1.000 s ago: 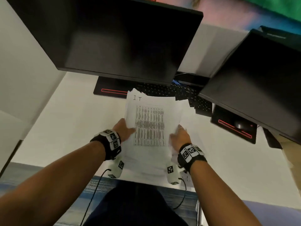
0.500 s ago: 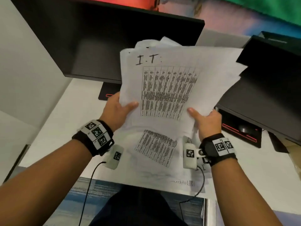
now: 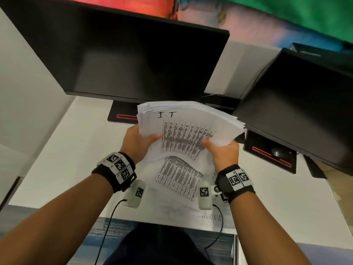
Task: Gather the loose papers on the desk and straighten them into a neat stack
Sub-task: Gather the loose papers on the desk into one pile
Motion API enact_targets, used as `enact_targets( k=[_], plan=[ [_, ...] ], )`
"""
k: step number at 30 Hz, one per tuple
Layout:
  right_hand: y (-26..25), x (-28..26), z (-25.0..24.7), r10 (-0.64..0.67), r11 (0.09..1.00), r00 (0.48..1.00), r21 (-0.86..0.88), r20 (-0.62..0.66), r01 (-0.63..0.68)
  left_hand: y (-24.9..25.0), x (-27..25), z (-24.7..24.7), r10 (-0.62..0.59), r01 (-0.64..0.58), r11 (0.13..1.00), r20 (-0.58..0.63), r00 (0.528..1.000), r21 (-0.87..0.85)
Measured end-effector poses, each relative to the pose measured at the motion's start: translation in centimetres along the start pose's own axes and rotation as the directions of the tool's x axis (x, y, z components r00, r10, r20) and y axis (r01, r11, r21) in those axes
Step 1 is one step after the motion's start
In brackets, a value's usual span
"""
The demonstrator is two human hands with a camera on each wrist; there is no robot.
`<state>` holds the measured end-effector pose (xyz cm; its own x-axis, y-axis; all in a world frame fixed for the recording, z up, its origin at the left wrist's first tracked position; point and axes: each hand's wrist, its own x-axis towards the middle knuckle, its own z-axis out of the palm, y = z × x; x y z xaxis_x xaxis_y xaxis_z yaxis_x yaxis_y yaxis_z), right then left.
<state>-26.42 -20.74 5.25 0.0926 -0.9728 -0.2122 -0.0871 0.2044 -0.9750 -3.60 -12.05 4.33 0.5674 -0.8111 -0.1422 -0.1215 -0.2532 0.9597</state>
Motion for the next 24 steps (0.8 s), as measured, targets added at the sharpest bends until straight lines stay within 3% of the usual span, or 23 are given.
enact_targets(
  k=[3,5,6,8,9,11,13,16,18,21,24],
  plan=[
    [0.6,0.1,0.0,0.015,1.000,1.000,0.027,-0.003,-0.015,-0.3,0.0,-0.6,0.054,-0.053,0.996,0.014,0.998,-0.072],
    [3.1,1.0,0.5,0.107,0.962,0.992,-0.244,-0.066,-0.120,-1.6,-0.4,-0.1,0.057,-0.058,0.998,0.079,0.995,0.011],
    [4.5,1.4,0.8,0.171,0.877,0.977,-0.432,-0.130,-0.211,-2.1,-0.5,0.3,0.046,-0.053,0.996,0.087,0.995,0.071],
    [7.2,1.2,1.1,0.323,0.595,0.901,-0.678,-0.291,-0.432,-2.1,-0.3,1.2,0.017,-0.023,0.987,0.036,0.999,0.162],
    [8.3,0.6,1.3,0.366,0.477,0.870,-0.736,-0.332,-0.481,-1.6,0.1,1.3,0.027,-0.027,0.979,0.004,1.000,0.204],
    [10.0,-0.7,1.7,0.349,0.349,0.881,-0.829,-0.319,-0.438,-0.4,1.4,0.9,0.104,-0.086,0.957,-0.049,0.993,0.277],
    [11.0,-0.8,1.8,0.308,0.315,0.912,-0.875,-0.273,-0.368,0.8,2.5,-0.2,0.163,-0.135,0.946,-0.073,0.984,0.295],
    [10.8,0.4,1.7,0.385,0.361,0.889,-0.847,-0.246,-0.390,1.1,3.2,-2.3,0.183,-0.137,0.925,-0.100,0.978,0.355],
    [10.8,1.0,1.6,0.424,0.367,0.862,-0.818,-0.278,-0.444,0.3,2.9,-3.5,0.131,-0.093,0.942,-0.097,0.987,0.324],
    [11.2,1.4,1.1,0.396,0.272,0.841,-0.828,-0.369,-0.491,-1.9,2.1,-4.8,-0.005,0.021,0.967,-0.061,0.998,0.253],
    [11.7,2.0,-0.3,0.351,0.267,0.892,-0.883,-0.284,-0.386,-4.0,1.1,-5.3,-0.161,0.171,0.957,-0.058,0.985,0.235]
  ],
)
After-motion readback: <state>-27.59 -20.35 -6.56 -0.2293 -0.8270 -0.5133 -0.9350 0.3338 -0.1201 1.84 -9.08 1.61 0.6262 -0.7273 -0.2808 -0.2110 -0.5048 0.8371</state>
